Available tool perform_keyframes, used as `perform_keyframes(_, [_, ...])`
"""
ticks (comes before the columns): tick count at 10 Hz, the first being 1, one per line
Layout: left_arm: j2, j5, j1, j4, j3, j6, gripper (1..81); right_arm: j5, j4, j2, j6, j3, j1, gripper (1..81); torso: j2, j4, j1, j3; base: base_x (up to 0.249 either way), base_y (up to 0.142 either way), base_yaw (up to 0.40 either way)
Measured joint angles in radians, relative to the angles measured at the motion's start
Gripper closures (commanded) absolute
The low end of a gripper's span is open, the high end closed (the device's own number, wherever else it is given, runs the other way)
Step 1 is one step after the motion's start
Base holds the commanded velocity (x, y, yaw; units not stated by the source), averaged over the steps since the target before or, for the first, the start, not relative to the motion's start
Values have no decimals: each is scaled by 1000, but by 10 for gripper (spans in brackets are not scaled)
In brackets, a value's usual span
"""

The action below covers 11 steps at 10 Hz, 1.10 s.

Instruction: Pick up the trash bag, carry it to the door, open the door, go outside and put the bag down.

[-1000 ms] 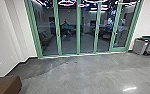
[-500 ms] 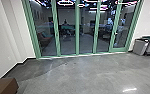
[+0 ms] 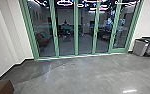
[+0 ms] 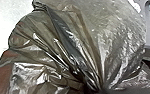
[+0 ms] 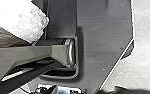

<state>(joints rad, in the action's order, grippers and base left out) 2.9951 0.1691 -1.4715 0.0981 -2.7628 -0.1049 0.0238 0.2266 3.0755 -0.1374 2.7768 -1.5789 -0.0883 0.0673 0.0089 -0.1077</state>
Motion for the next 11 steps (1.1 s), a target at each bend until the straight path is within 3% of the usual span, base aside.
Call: perform_keyframes(11, [2,2,0,-5,0,0,811,0,-2,2,0,0,0,10,0,0,0,0,142,-86,0])
